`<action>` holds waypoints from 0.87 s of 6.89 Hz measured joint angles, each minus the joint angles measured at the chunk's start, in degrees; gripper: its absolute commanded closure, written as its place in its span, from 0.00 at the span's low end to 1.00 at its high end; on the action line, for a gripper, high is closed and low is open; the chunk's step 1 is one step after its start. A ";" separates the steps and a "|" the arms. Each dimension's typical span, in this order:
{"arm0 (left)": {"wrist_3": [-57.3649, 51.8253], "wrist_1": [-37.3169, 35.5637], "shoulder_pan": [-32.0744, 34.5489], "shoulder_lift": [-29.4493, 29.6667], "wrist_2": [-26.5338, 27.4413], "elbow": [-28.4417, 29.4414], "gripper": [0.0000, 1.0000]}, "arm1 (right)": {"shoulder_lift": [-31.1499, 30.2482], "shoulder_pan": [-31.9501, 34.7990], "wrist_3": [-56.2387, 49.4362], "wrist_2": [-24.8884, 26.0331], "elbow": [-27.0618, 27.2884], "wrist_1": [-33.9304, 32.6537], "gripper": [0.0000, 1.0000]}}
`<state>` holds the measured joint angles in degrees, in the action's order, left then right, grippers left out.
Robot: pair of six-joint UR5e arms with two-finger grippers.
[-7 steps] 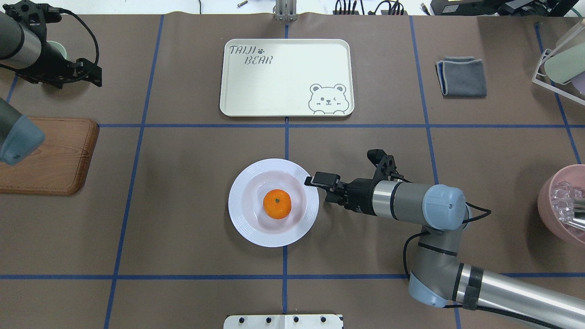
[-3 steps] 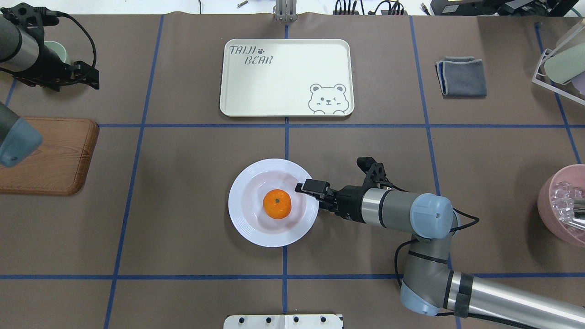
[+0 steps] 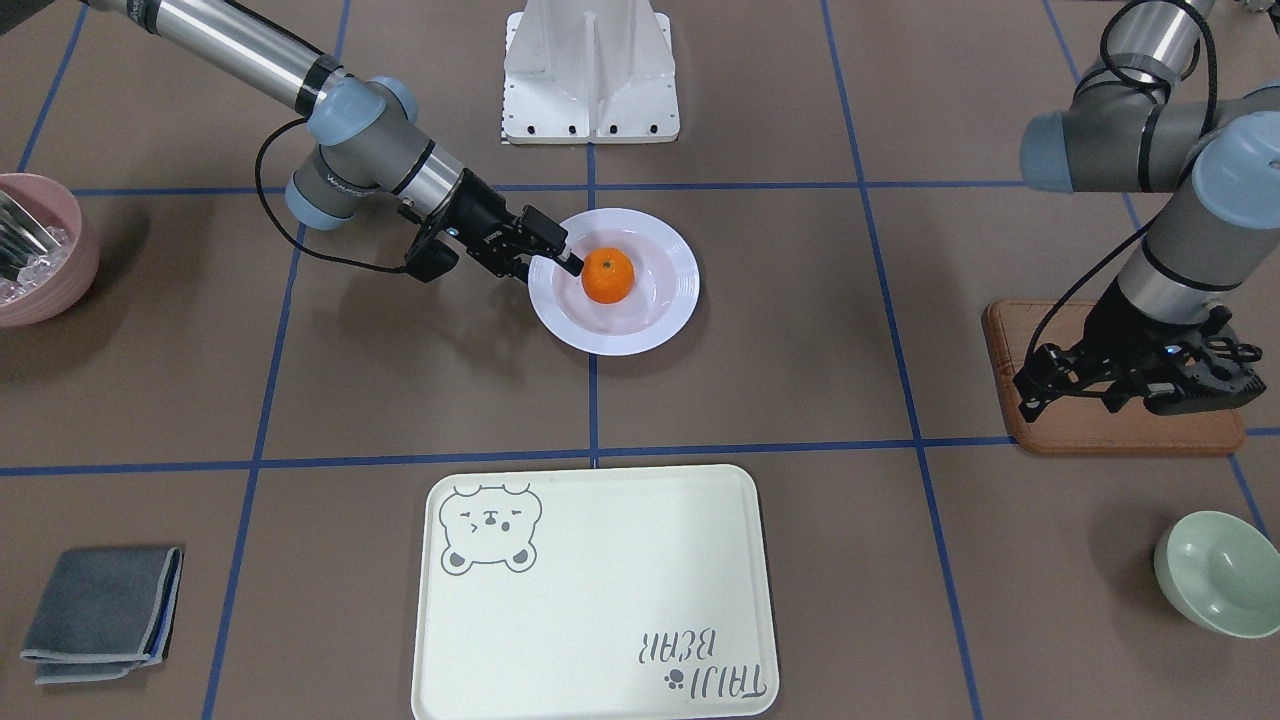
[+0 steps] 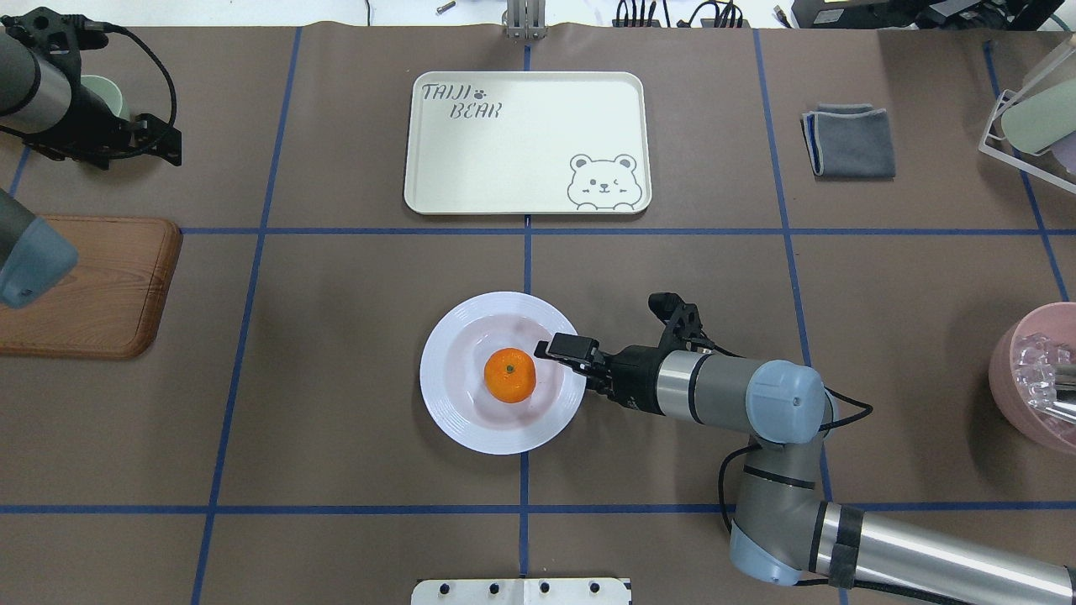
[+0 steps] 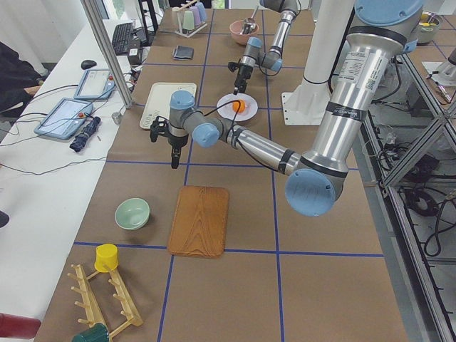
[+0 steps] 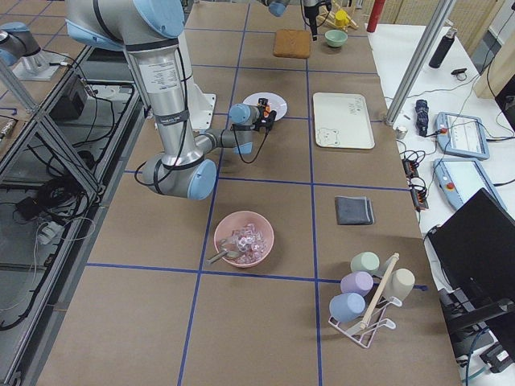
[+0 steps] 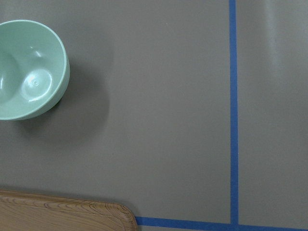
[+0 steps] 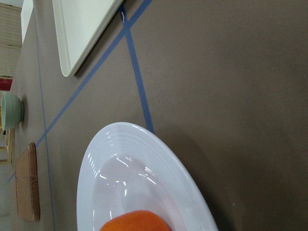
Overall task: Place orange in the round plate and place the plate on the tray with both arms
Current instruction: 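Slide the plate with the orange toward the cream tray with the right gripper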
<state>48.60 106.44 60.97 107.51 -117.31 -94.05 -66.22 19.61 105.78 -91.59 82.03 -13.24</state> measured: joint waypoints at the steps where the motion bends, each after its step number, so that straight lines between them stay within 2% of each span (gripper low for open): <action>1: 0.00 0.00 0.01 -0.01 0.02 0.00 0.01 | 0.16 -0.18 0.21 0.03 -0.09 -0.06 0.00; 4: 0.00 0.02 0.02 -0.02 0.04 0.01 0.01 | 1.75 -0.38 0.43 0.49 -2.10 0.04 0.01; 5: 0.00 0.01 0.02 -0.02 0.06 0.01 0.01 | 2.06 -0.40 0.57 0.53 -2.25 -0.01 0.12; 6: 0.00 0.00 0.03 -0.05 0.06 0.04 0.01 | 2.40 -0.45 1.03 0.72 -2.17 0.12 0.40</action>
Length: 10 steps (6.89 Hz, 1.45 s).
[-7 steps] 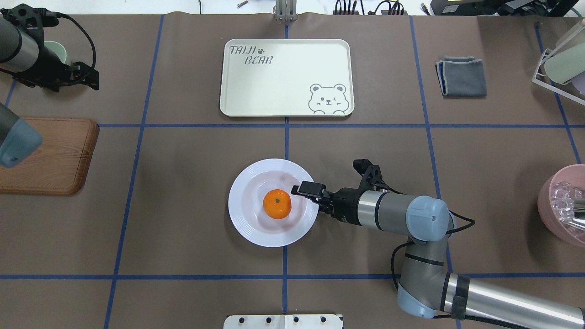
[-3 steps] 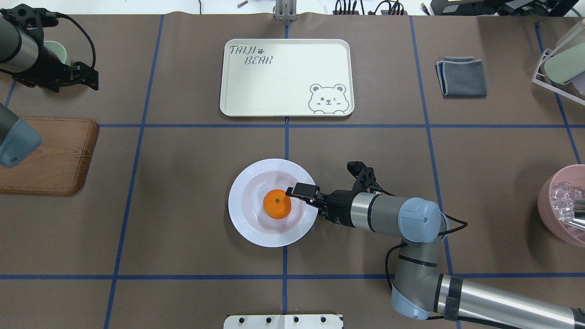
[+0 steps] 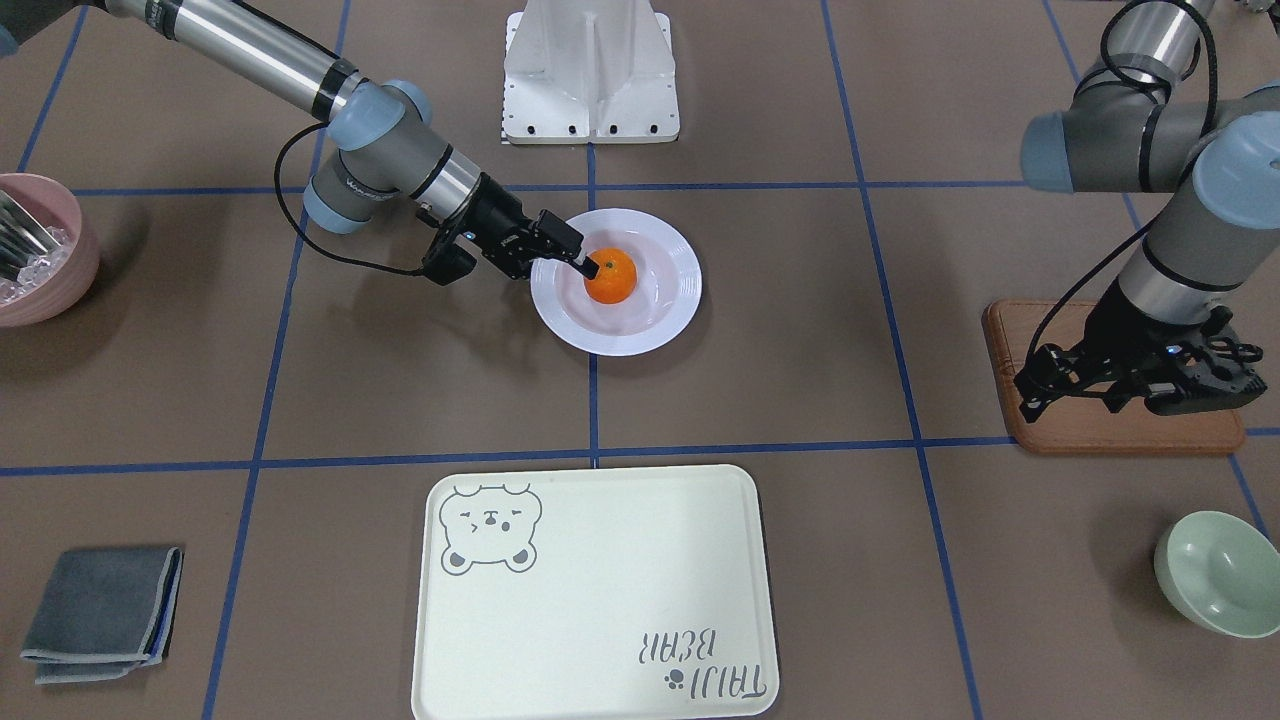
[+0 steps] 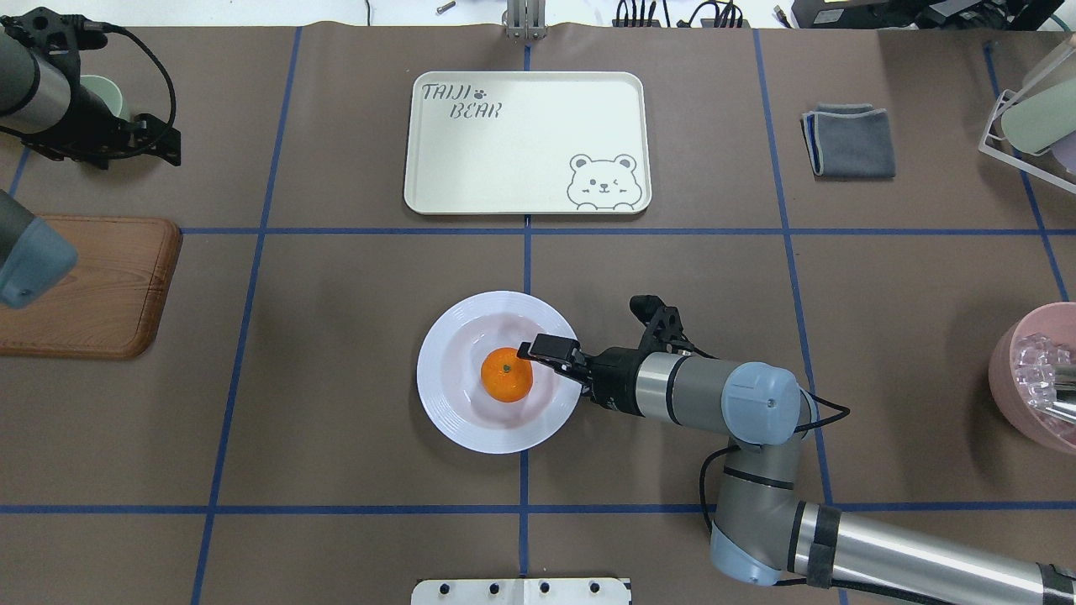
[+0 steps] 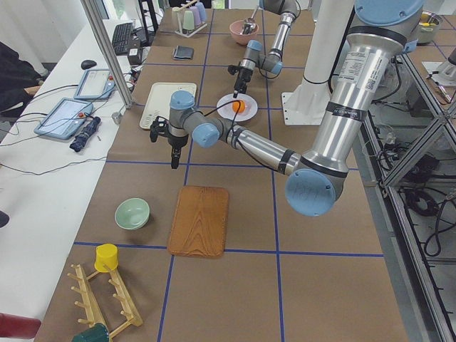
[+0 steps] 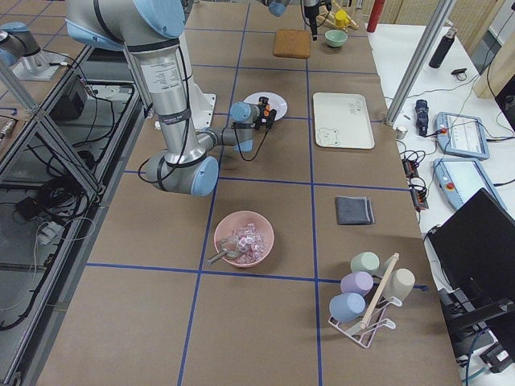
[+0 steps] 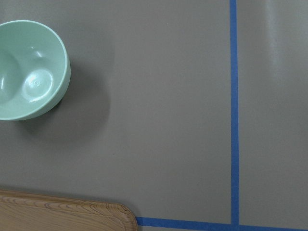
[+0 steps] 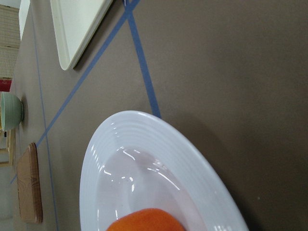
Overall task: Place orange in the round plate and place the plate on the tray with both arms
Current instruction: 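Slide the plate with the orange toward the cream tray with the right gripper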
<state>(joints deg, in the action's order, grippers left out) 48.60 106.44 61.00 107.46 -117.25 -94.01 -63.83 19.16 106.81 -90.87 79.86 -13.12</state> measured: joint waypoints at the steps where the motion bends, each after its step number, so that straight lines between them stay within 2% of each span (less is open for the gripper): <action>1: 0.00 0.00 -0.01 -0.16 0.00 0.03 0.01 | 0.24 0.01 0.58 0.49 0.22 0.02 0.74; 2: 0.00 0.02 -0.09 -0.43 0.00 0.04 0.01 | 0.48 0.01 0.82 0.96 0.32 0.02 0.98; 7: 0.00 0.09 -0.12 -0.79 0.00 0.06 0.01 | 2.45 0.43 1.50 2.14 1.49 0.12 1.00; 10: 0.02 0.09 -0.09 -1.62 0.00 -0.25 0.01 | 4.48 4.99 3.39 4.58 1.43 -1.05 1.00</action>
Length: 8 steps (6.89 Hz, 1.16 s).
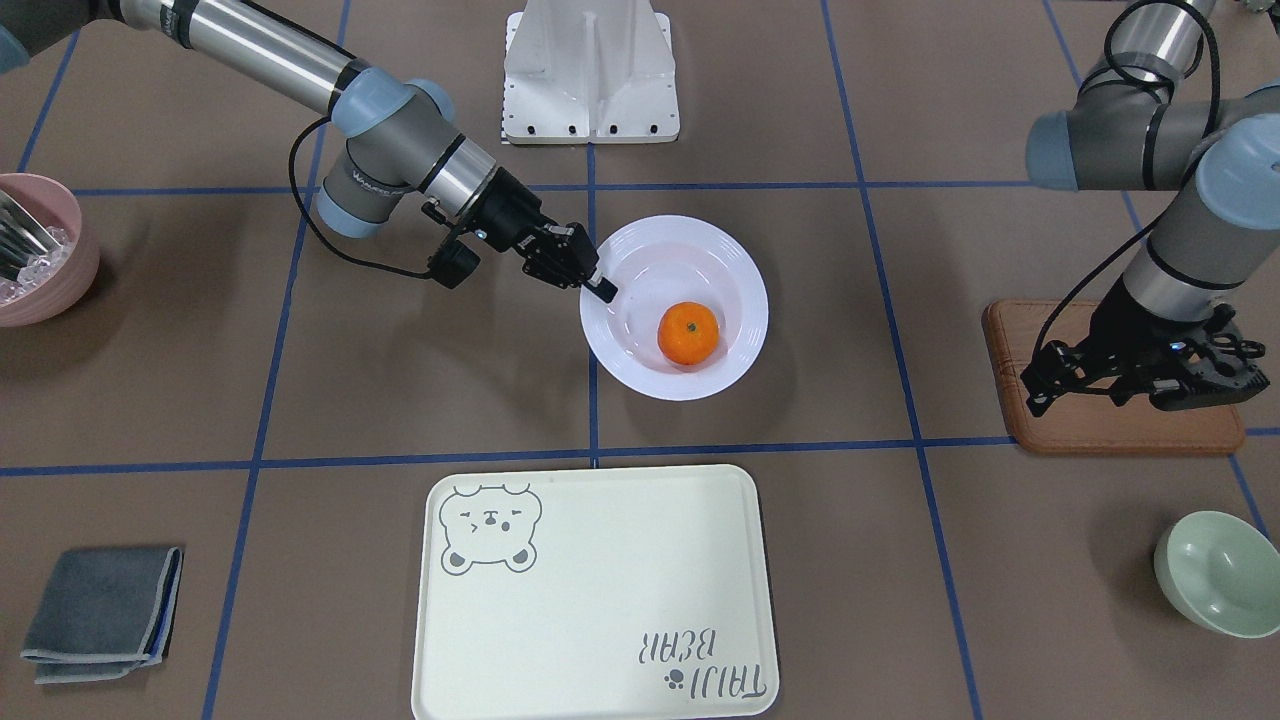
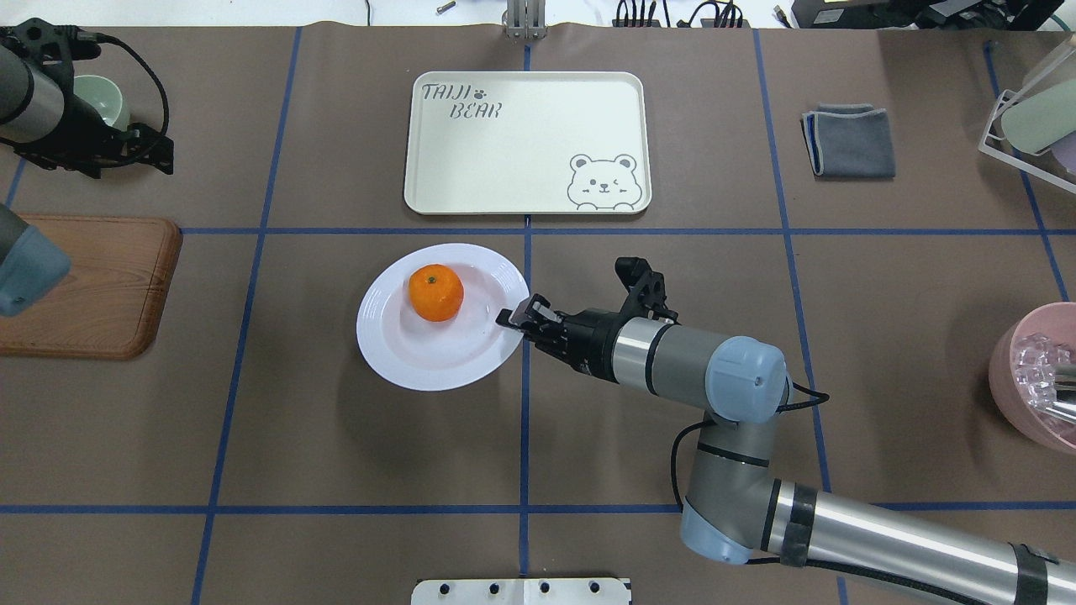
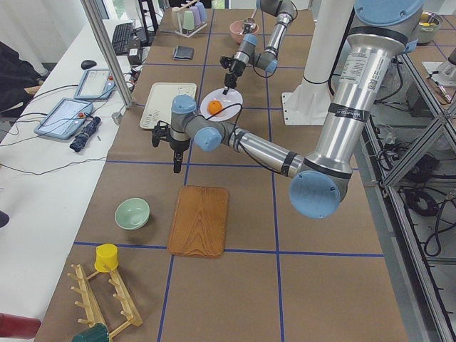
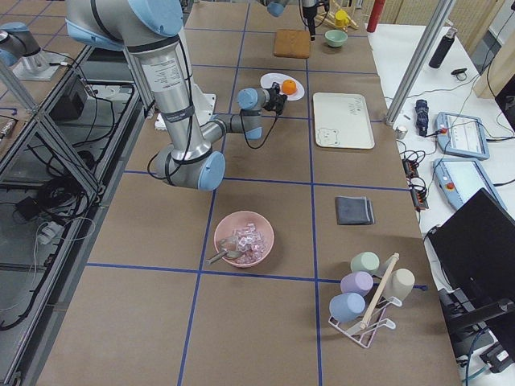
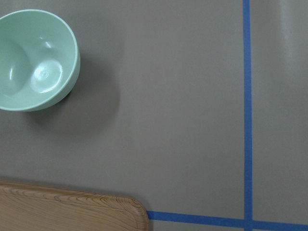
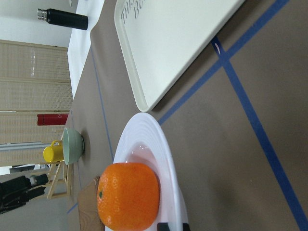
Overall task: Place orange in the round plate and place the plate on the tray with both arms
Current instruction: 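Slide the plate with the orange toward the cream tray with the right gripper, then lift the plate onto the cream bear tray and release it with the right gripper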
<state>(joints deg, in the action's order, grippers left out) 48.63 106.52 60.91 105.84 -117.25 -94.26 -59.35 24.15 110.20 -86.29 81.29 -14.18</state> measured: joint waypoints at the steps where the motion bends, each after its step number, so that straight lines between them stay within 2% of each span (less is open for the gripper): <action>1: 0.00 0.00 -0.01 -0.07 0.00 -0.03 0.02 | 2.05 2.61 0.07 1.50 -1.86 -2.33 1.00; 2: 0.02 0.00 -0.05 -0.07 0.00 0.00 0.01 | 5.34 5.44 0.22 2.18 -5.96 -4.21 1.00; 4: 0.04 0.00 -0.14 0.00 0.00 0.25 0.01 | 12.53 10.48 3.11 2.46 -17.58 -5.66 1.00; 6: 0.06 0.00 -0.17 0.08 0.00 0.52 0.01 | 16.50 12.99 5.40 2.55 -24.91 -8.10 1.00; 7: 0.06 0.00 -0.17 0.15 0.00 0.60 0.01 | 17.28 13.42 5.73 2.59 -26.37 -9.62 0.01; 8: 0.07 0.00 -0.17 0.24 0.00 0.63 0.01 | 17.51 13.58 5.64 2.49 -26.93 -10.56 0.00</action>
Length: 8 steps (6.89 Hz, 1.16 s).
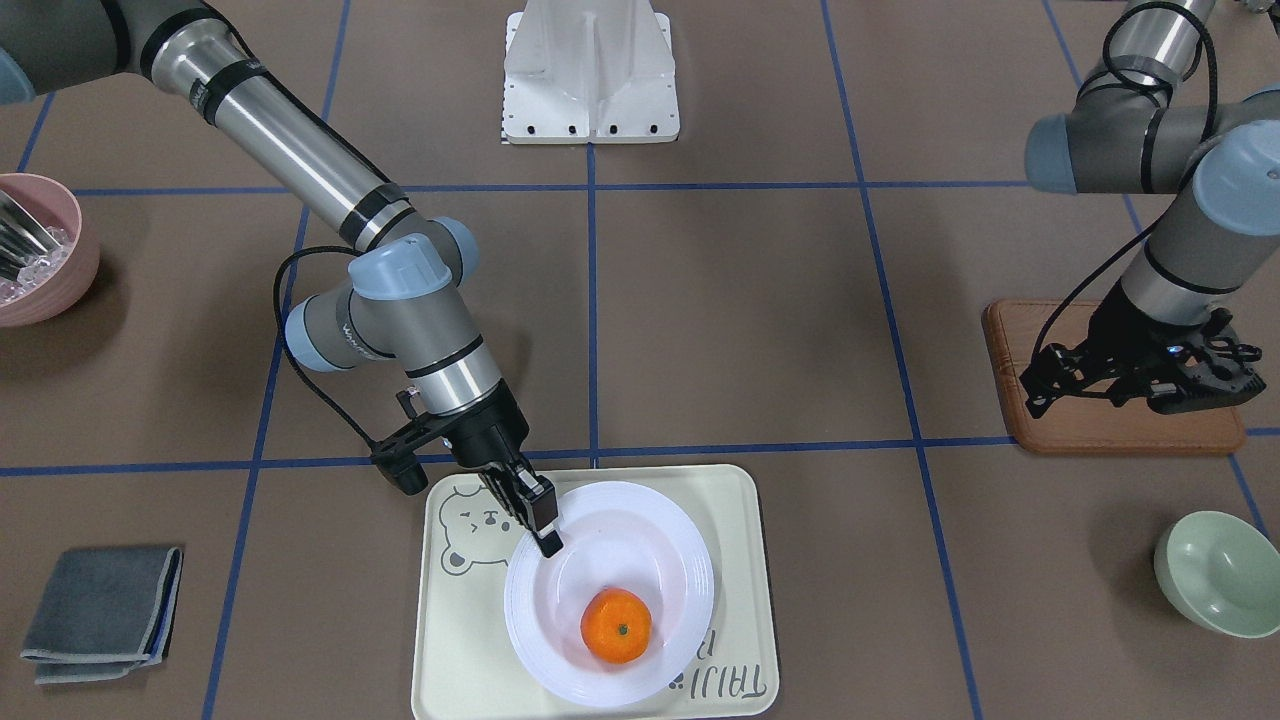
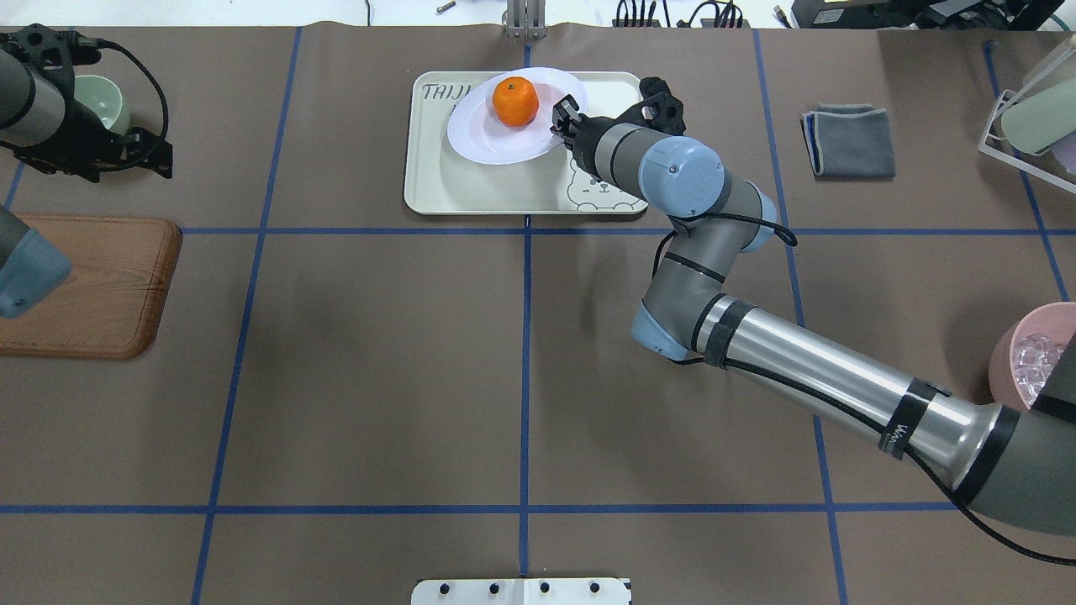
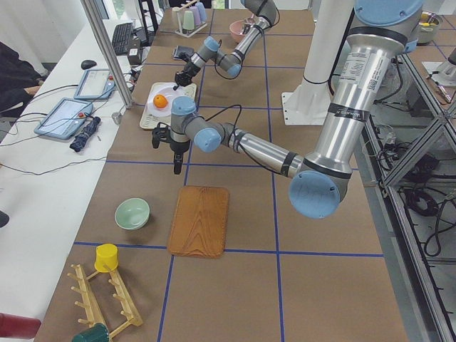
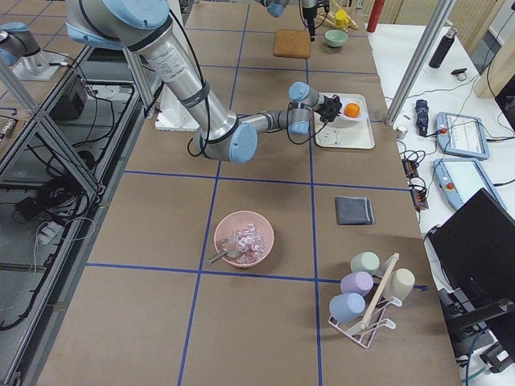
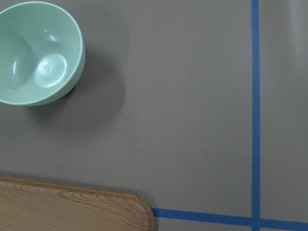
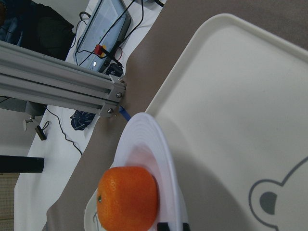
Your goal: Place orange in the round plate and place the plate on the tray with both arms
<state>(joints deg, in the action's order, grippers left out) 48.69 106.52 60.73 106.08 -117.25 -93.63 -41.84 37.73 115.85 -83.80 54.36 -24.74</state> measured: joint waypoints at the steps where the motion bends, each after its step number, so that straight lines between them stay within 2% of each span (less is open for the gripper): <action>1: 0.00 0.00 0.00 0.05 0.00 0.00 0.01 | -0.31 0.24 -2.23 -1.15 0.59 -1.65 0.00; 2: 0.00 0.00 0.00 0.07 0.00 -0.02 0.01 | -2.02 1.07 -7.71 -4.41 4.50 -6.89 0.00; 3: 0.00 0.00 0.00 0.09 0.00 -0.08 0.01 | -5.34 2.89 -14.72 -9.94 12.16 -16.06 0.00; 5: -0.06 0.00 0.16 -0.01 -0.06 -0.28 0.01 | -10.58 9.57 -26.01 -24.37 26.57 -34.00 0.00; 6: -0.08 0.00 0.48 -0.12 -0.14 -0.40 0.01 | -13.96 14.25 -32.88 -30.88 32.49 -39.99 0.00; 8: -0.82 0.02 1.92 -0.49 -0.60 -0.87 0.01 | -26.01 23.75 -56.03 -36.85 44.04 -47.75 0.00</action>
<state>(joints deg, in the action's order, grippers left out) 47.87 106.54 62.65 105.59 -117.85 -94.51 -67.85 61.48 59.82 -120.65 98.40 -72.49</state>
